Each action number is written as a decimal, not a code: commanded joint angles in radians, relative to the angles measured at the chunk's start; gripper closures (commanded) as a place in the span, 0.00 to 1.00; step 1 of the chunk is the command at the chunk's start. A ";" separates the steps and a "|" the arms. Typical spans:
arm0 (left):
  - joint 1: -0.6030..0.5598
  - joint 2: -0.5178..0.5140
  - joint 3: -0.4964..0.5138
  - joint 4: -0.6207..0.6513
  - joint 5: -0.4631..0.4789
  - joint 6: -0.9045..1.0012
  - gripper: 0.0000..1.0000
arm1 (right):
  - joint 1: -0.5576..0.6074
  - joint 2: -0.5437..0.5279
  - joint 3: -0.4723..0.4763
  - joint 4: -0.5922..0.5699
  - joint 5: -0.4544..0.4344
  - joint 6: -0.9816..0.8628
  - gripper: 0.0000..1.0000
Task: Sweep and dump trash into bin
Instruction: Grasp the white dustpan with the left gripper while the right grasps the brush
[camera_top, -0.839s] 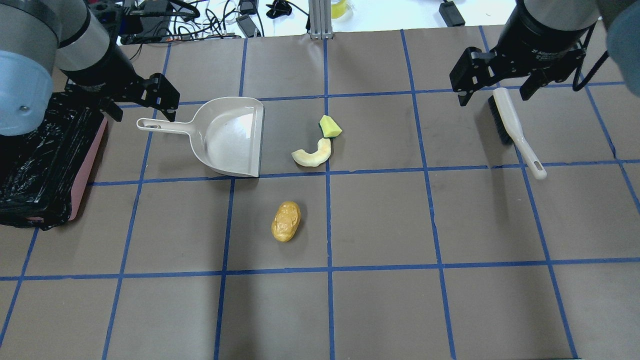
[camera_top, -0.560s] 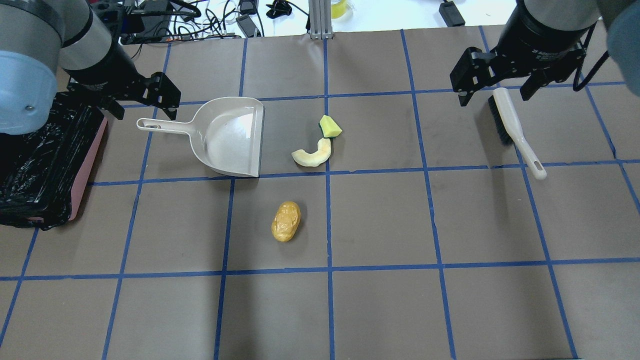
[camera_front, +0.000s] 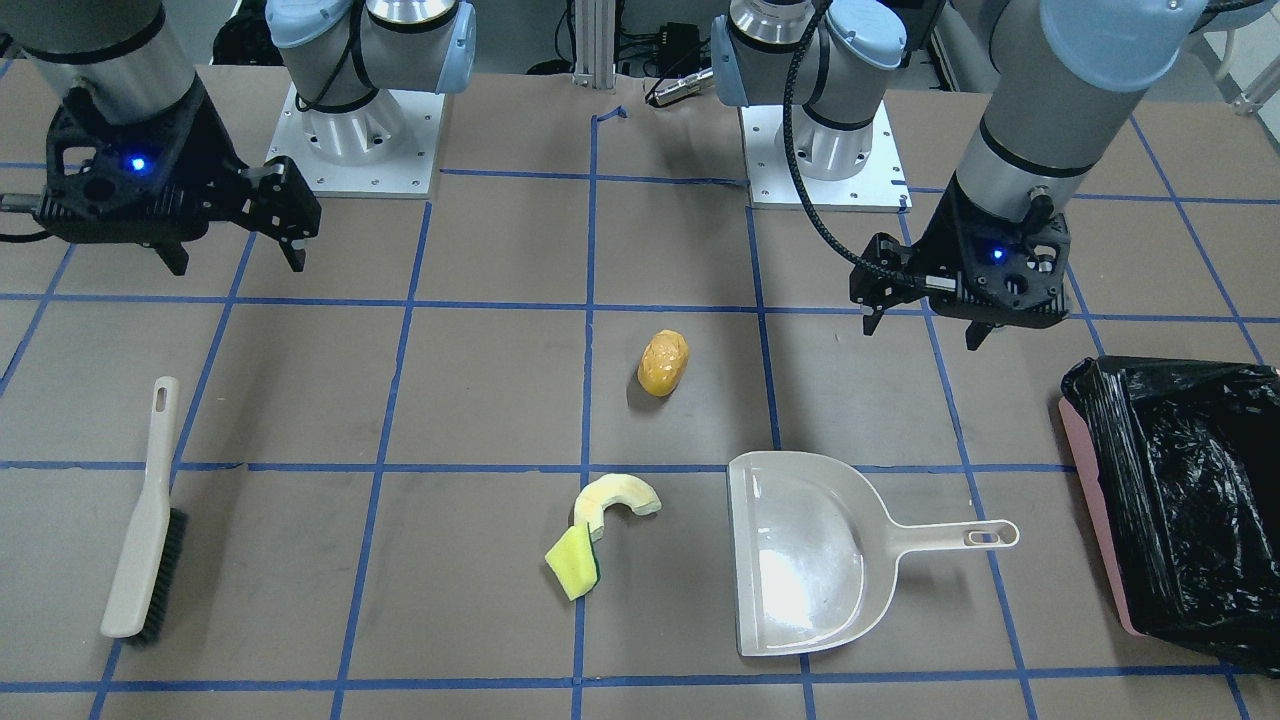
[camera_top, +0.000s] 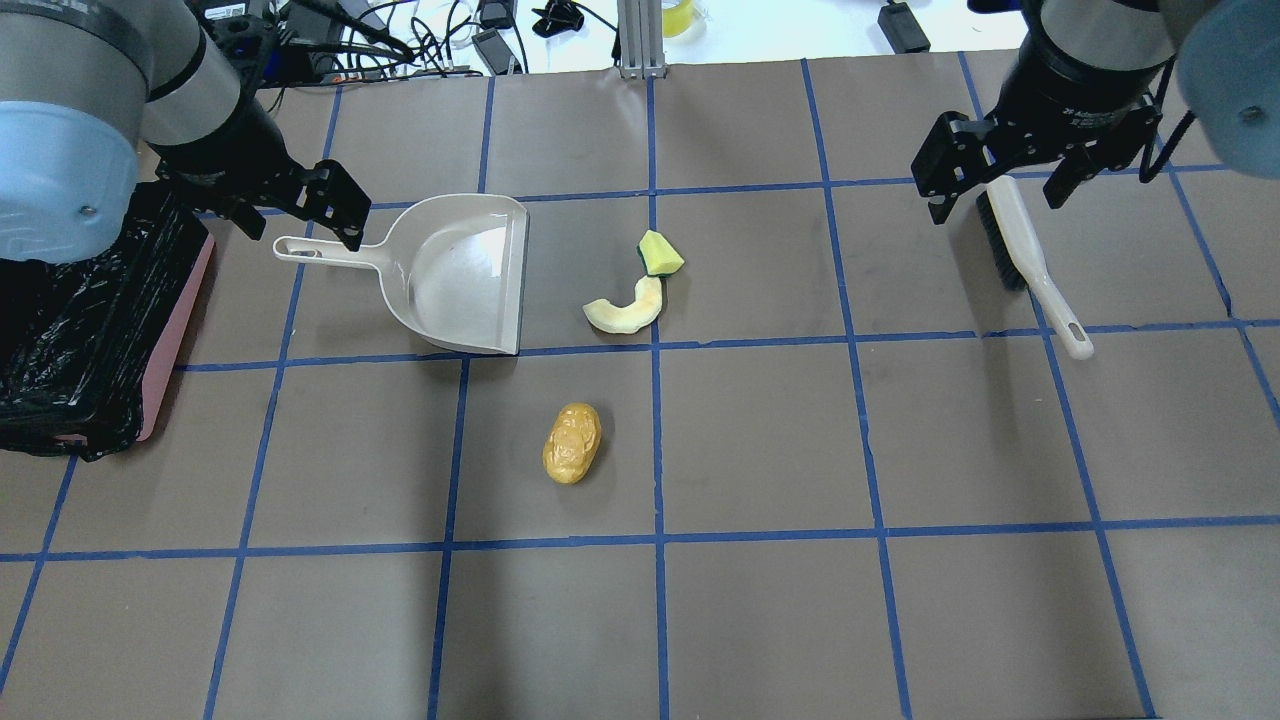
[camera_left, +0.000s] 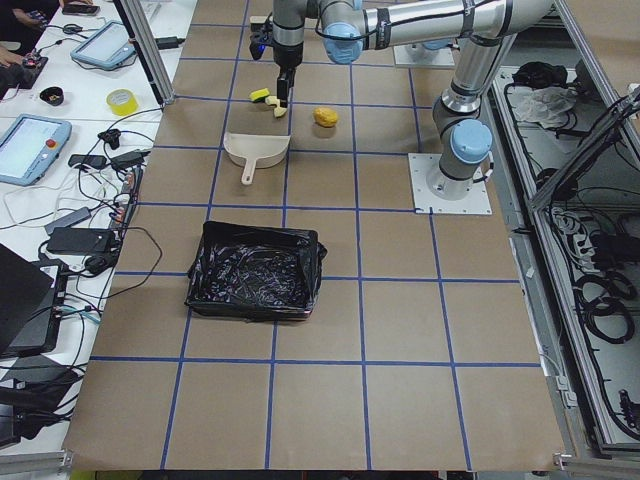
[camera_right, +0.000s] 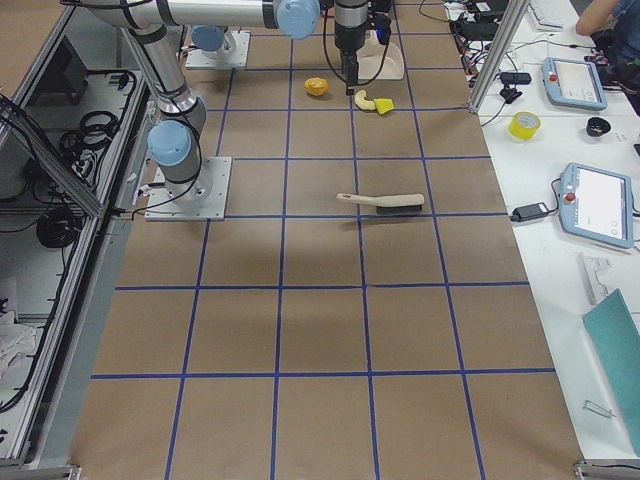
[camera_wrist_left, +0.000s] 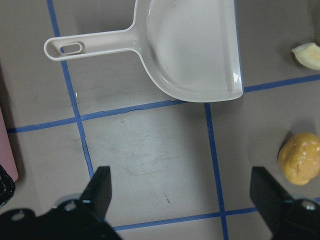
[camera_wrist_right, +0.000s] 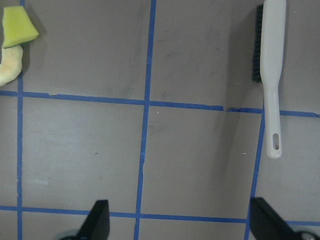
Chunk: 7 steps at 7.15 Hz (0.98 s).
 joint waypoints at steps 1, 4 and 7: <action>0.040 -0.046 -0.002 0.041 -0.003 0.346 0.03 | -0.075 0.101 0.004 -0.051 -0.023 -0.086 0.00; 0.144 -0.158 0.000 0.194 -0.005 1.028 0.03 | -0.219 0.205 0.153 -0.317 -0.097 -0.297 0.03; 0.148 -0.280 0.012 0.380 -0.005 1.394 0.03 | -0.276 0.306 0.280 -0.550 -0.085 -0.404 0.04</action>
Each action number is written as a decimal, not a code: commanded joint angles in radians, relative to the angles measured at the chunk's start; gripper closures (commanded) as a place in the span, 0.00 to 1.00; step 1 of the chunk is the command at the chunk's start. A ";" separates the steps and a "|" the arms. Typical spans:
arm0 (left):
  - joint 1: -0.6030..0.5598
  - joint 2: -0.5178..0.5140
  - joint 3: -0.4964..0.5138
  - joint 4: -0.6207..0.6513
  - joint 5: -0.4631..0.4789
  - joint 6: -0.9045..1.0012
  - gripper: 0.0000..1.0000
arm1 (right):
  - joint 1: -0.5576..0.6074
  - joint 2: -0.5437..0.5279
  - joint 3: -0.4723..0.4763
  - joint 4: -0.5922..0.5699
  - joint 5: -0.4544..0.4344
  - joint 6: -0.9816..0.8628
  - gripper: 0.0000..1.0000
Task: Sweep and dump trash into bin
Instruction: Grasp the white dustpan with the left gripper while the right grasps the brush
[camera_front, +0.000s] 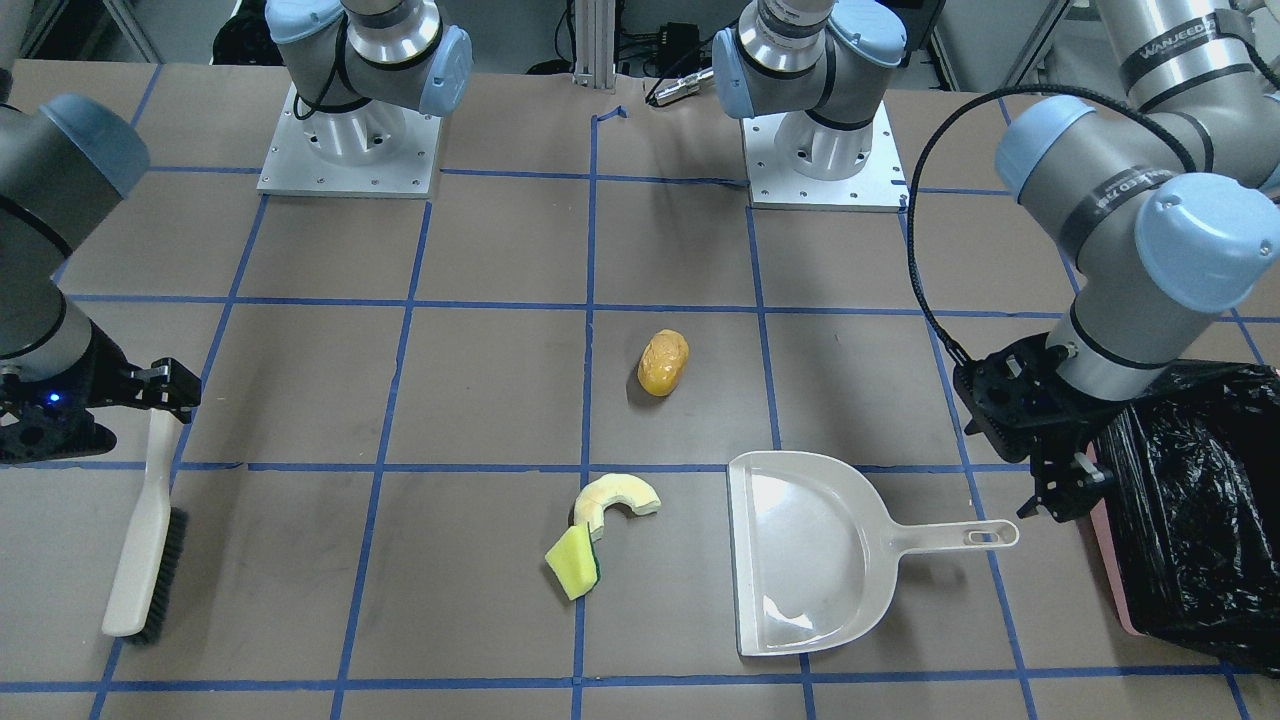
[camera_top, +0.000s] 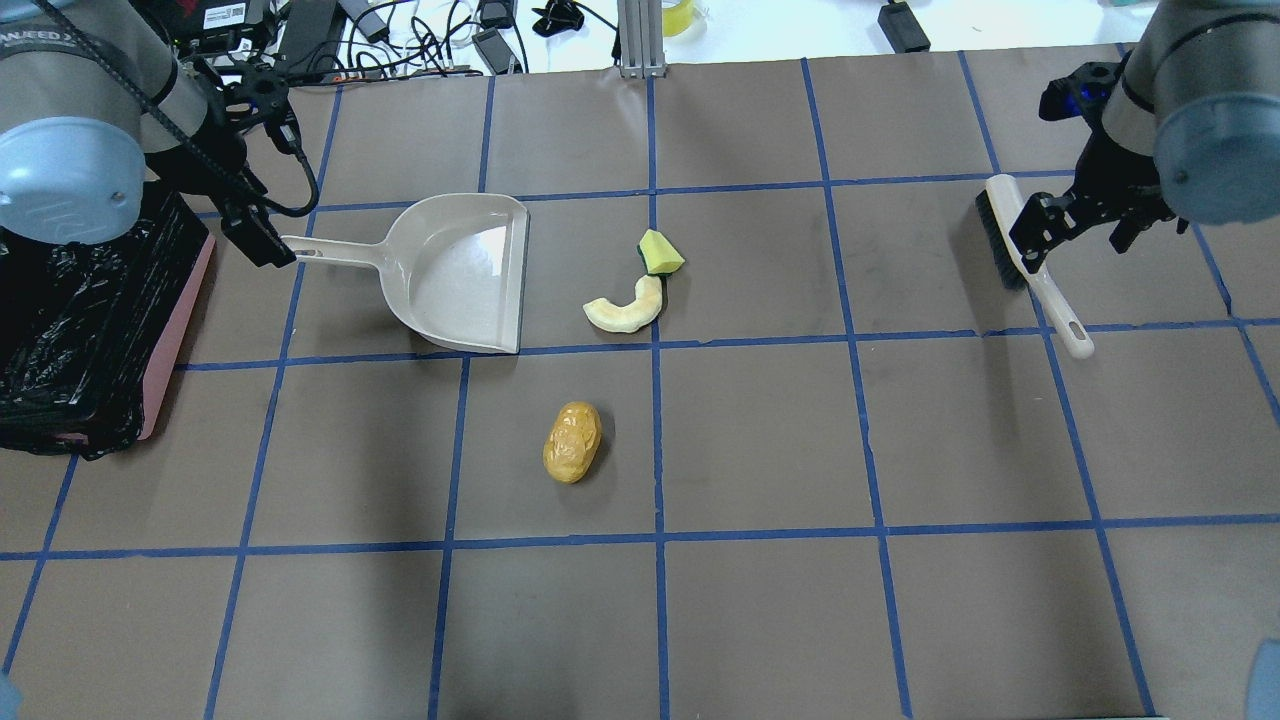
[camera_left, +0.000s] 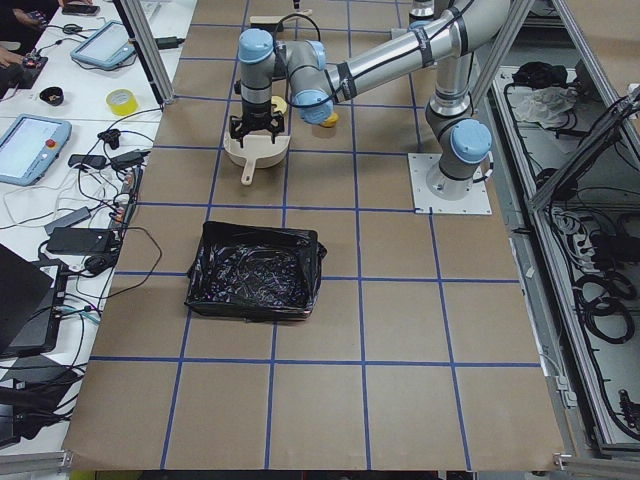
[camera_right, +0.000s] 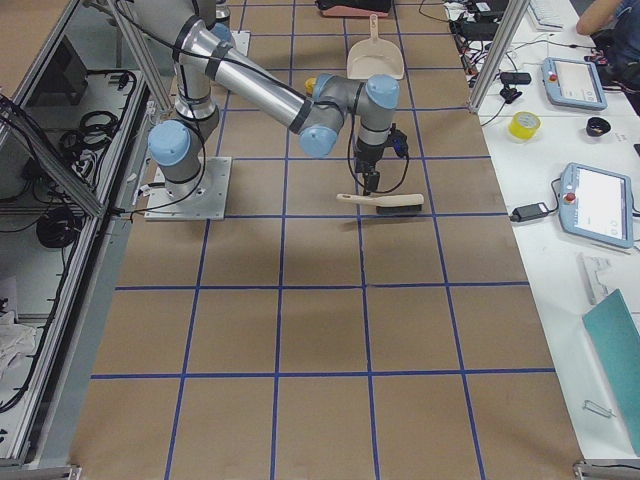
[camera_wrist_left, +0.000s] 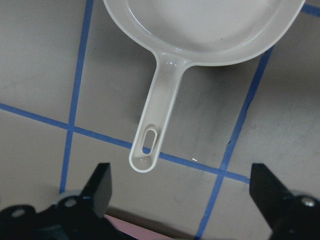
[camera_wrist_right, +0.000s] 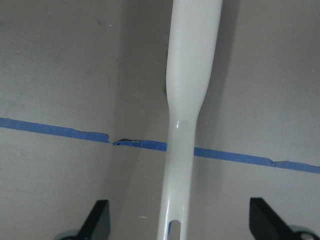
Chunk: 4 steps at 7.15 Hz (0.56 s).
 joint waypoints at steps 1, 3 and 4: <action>0.003 -0.091 0.007 0.121 -0.060 0.152 0.04 | -0.016 0.054 0.039 -0.052 -0.002 -0.025 0.07; 0.010 -0.137 -0.005 0.131 -0.077 0.175 0.04 | -0.016 0.054 0.060 -0.051 -0.006 -0.023 0.29; 0.013 -0.155 -0.007 0.129 -0.077 0.178 0.04 | -0.016 0.052 0.060 -0.052 -0.008 -0.021 0.49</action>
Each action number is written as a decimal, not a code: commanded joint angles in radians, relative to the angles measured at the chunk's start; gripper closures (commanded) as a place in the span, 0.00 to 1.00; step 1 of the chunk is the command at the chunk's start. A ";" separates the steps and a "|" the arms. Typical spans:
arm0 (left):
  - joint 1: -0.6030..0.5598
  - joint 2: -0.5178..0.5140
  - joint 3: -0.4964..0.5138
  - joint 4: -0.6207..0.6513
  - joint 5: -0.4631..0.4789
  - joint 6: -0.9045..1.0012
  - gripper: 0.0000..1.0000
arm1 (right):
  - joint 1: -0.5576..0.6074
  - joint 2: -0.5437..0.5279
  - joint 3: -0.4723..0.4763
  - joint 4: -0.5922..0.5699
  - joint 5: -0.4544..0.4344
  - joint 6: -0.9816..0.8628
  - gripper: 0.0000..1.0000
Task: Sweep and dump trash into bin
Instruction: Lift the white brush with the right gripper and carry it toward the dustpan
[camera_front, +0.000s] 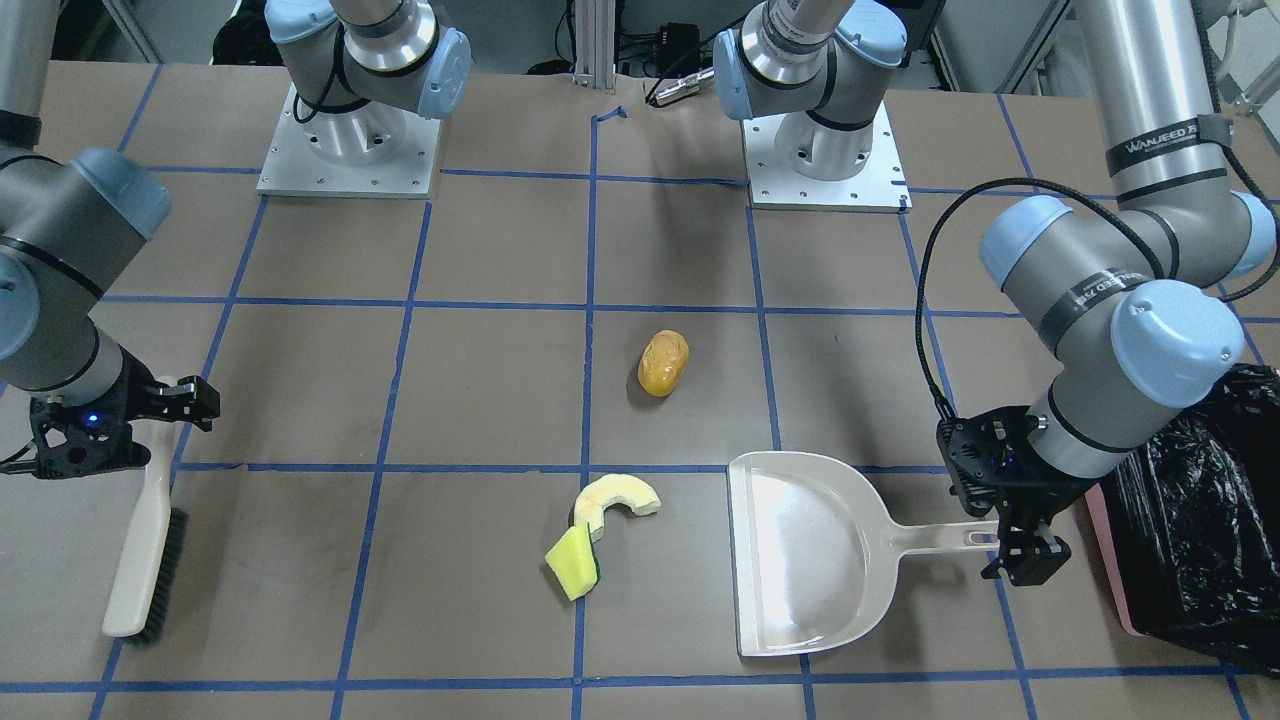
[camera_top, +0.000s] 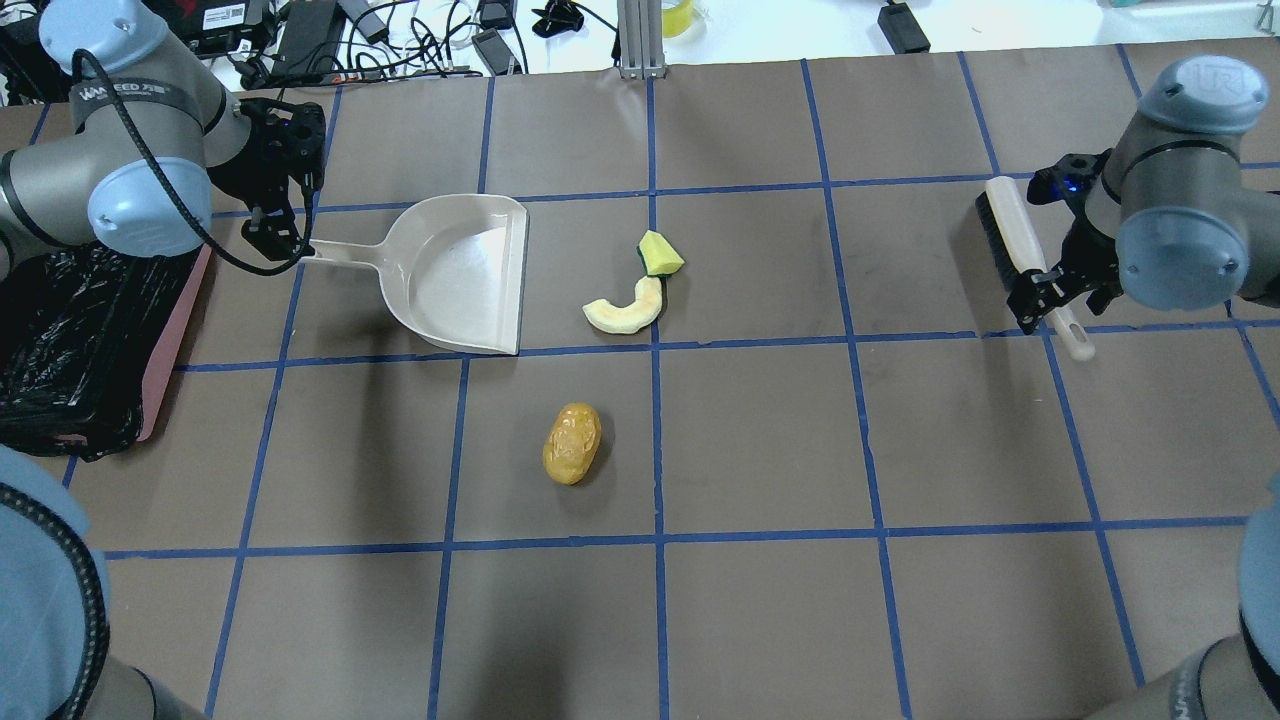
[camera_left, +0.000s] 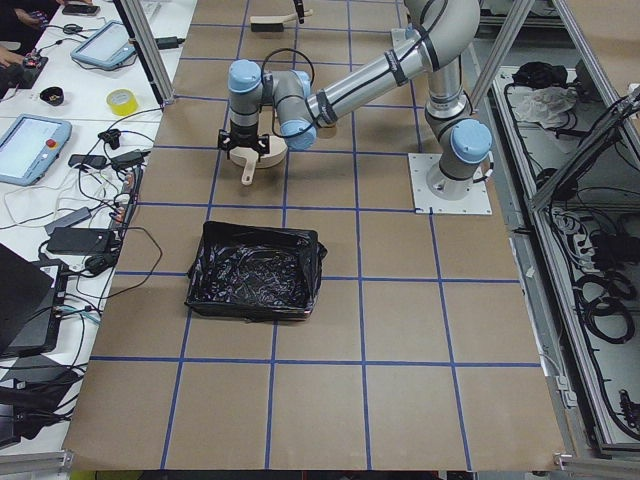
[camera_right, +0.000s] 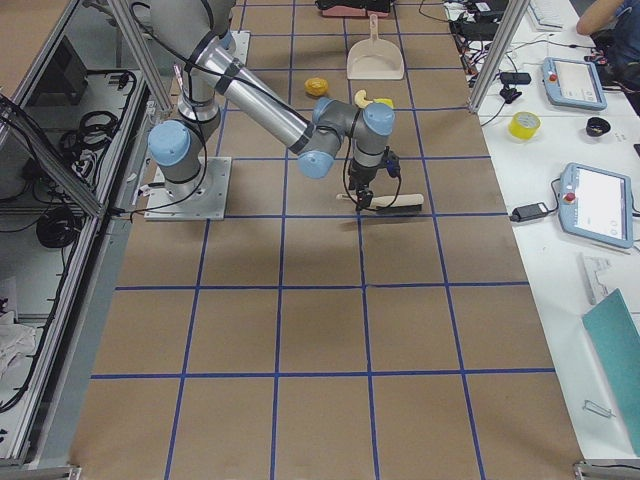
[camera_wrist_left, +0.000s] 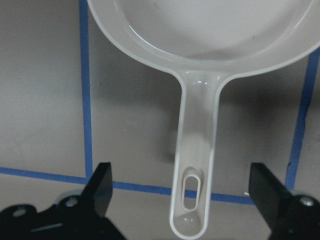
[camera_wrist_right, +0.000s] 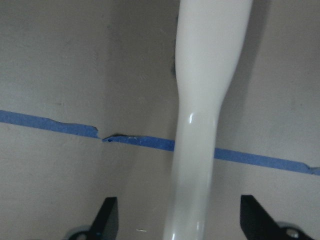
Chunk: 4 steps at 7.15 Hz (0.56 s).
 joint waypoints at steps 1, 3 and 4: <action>0.026 -0.033 -0.004 0.003 0.001 0.013 0.04 | 0.000 -0.001 0.004 -0.001 -0.003 0.004 0.65; 0.047 -0.053 -0.002 -0.008 -0.008 -0.009 0.07 | -0.020 -0.007 0.001 -0.011 0.005 0.005 0.79; 0.047 -0.066 -0.001 -0.008 -0.008 -0.044 0.12 | -0.042 -0.007 -0.004 -0.011 0.008 -0.001 0.84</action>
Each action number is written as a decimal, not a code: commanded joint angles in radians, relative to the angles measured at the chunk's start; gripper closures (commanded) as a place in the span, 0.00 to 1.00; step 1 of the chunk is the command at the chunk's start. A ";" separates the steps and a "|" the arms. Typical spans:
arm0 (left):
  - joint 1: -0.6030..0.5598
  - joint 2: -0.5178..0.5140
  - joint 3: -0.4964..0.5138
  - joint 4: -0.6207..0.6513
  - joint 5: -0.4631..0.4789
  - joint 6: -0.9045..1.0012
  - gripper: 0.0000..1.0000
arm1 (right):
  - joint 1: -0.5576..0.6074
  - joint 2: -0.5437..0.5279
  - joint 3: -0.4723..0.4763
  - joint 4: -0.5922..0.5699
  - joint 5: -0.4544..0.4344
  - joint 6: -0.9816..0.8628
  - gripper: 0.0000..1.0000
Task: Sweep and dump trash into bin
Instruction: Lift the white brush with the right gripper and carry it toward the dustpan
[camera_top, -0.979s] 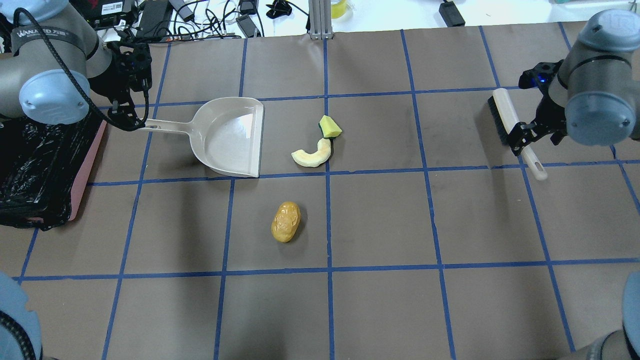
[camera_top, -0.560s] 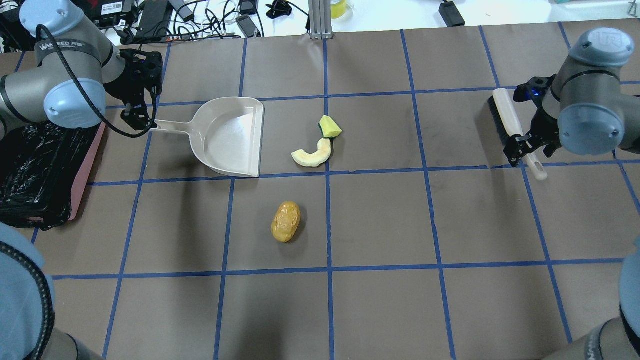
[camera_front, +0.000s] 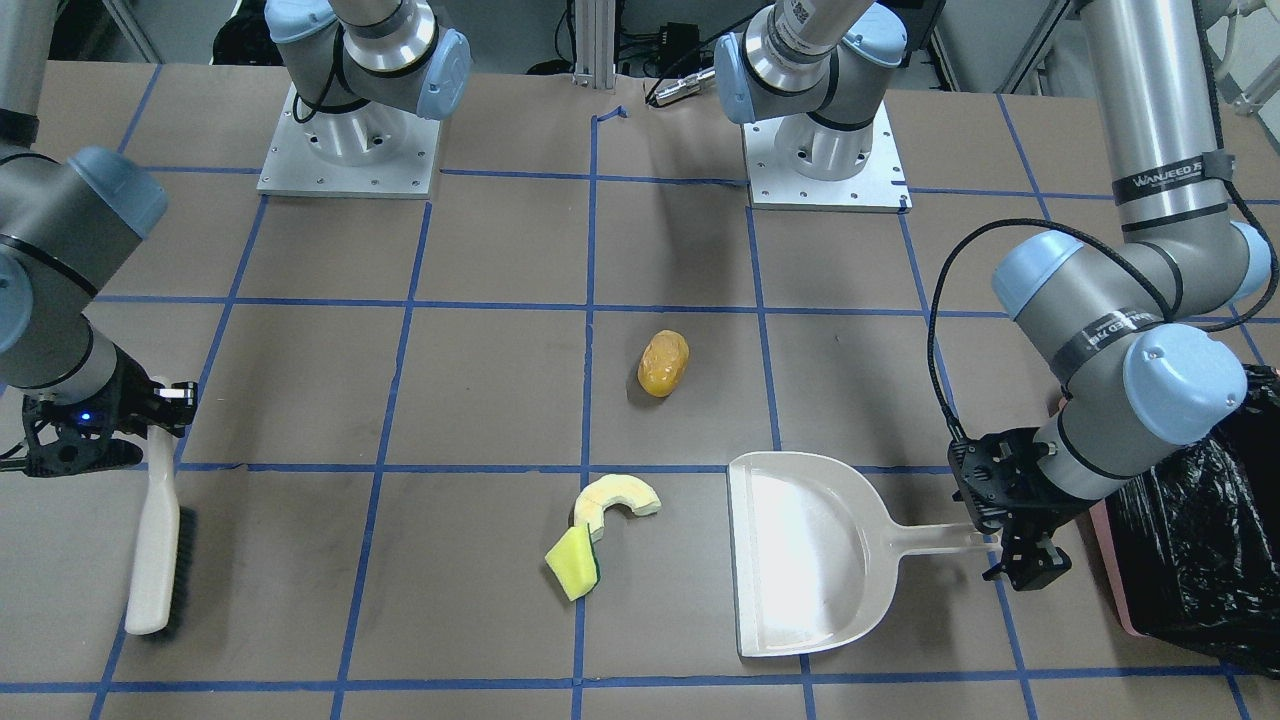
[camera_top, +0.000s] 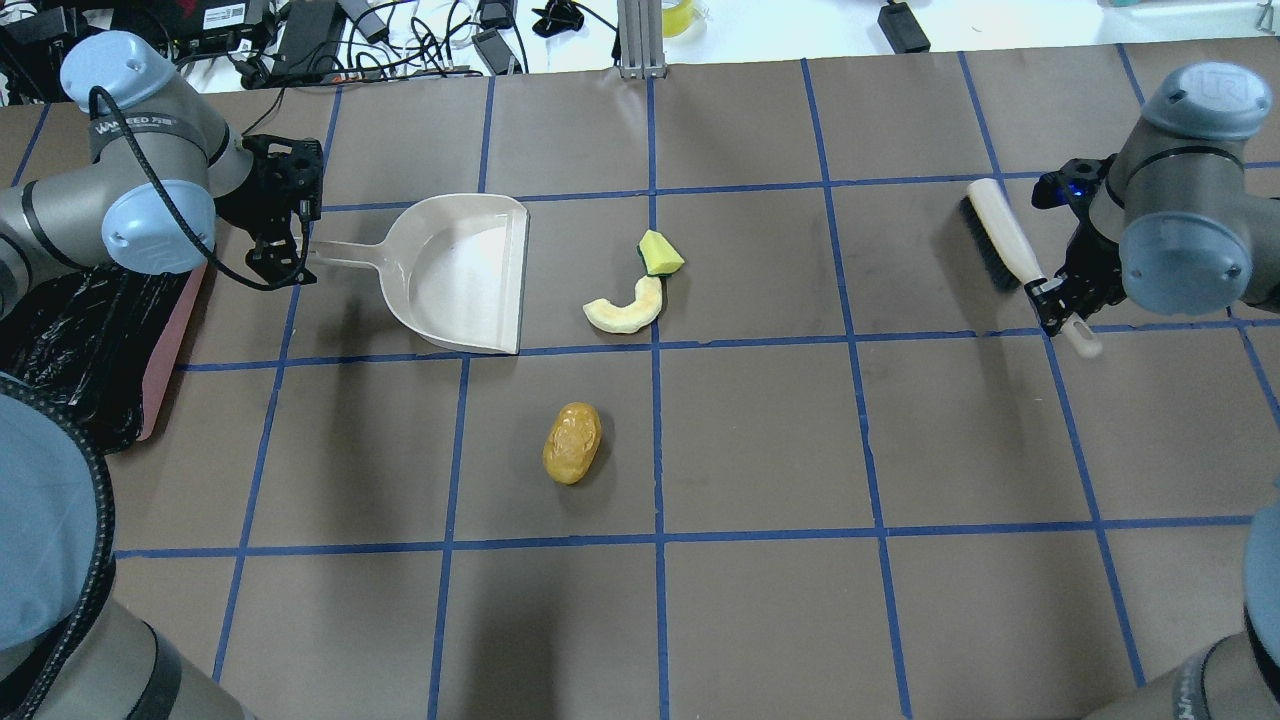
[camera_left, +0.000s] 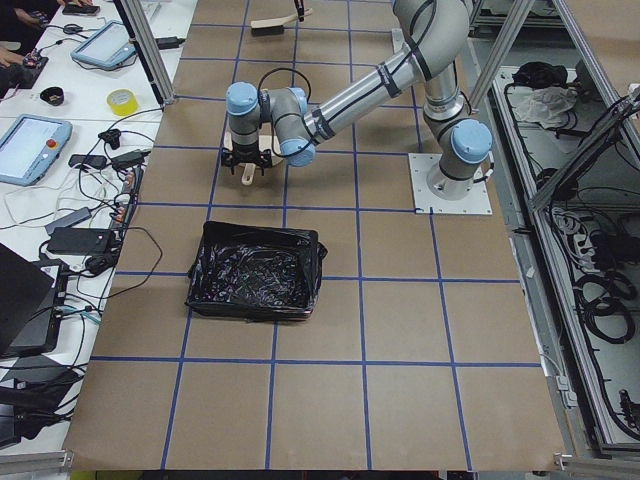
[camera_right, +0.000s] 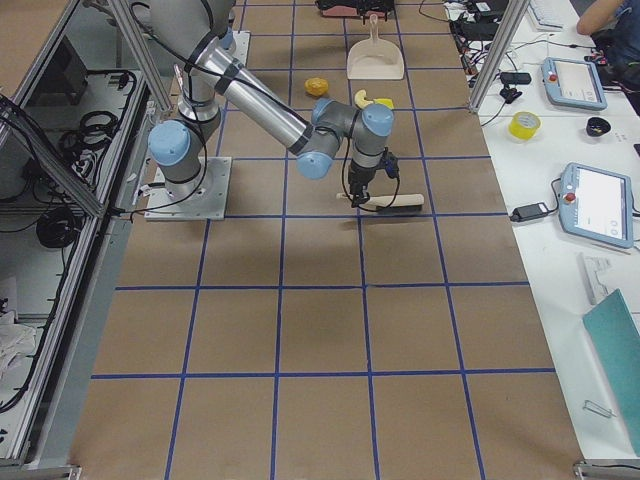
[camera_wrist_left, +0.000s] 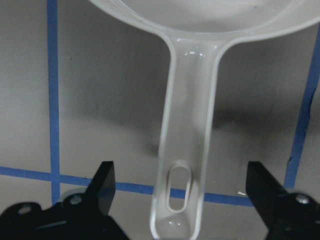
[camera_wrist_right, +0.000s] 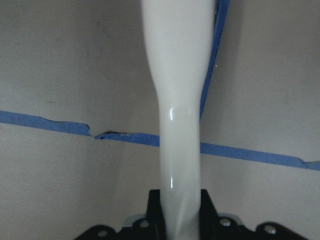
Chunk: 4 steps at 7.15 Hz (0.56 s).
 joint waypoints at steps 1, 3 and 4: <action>0.004 -0.013 0.000 -0.001 -0.002 -0.040 0.16 | -0.024 -0.010 -0.008 0.000 0.006 0.009 0.85; 0.004 -0.015 -0.003 -0.001 -0.004 -0.042 0.19 | 0.020 -0.046 -0.062 0.026 0.000 0.096 0.85; 0.002 -0.016 -0.003 -0.001 -0.004 -0.042 0.23 | 0.096 -0.047 -0.071 0.036 -0.012 0.133 0.87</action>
